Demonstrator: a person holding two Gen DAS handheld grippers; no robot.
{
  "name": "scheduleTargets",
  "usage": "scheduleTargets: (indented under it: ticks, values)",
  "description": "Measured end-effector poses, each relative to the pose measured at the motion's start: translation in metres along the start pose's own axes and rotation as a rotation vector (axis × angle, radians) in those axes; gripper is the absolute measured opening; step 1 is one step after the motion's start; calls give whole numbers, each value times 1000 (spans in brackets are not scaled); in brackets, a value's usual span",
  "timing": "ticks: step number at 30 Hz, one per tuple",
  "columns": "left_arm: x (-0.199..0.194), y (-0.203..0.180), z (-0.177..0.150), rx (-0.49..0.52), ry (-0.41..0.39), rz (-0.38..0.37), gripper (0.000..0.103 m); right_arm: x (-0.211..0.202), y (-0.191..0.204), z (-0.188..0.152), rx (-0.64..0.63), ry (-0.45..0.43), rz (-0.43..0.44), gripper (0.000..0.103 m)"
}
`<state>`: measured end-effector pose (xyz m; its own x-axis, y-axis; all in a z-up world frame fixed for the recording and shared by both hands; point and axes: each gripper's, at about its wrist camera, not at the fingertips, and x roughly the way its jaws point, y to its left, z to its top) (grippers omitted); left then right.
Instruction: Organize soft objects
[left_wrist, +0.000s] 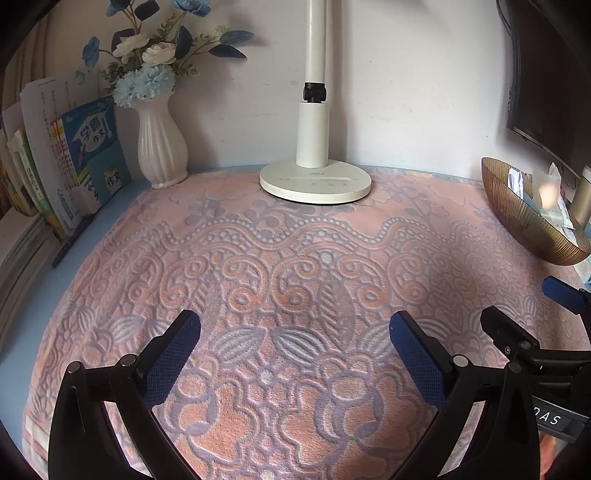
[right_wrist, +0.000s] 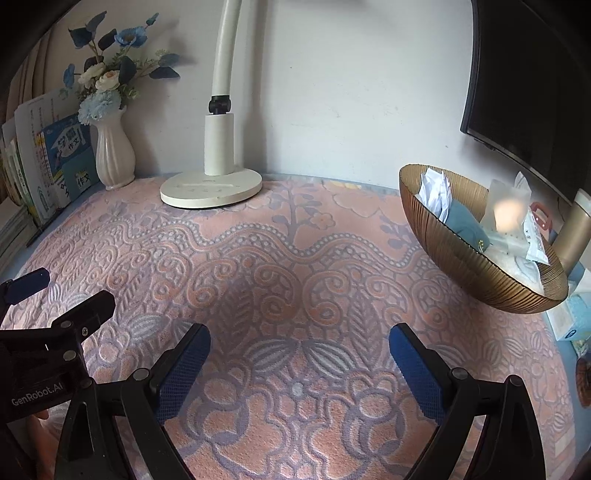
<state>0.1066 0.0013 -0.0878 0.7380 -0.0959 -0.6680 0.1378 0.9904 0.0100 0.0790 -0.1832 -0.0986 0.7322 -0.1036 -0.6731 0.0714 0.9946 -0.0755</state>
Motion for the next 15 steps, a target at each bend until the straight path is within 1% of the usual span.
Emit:
scheduleTargets:
  ticks: [8,15]
  values:
    - [1,-2,0,7,7,26,102,0,0,1,-2,4,-4,99]
    - [3,-1,1,1,17,27,102,1,0,1,-7,7,-5,100]
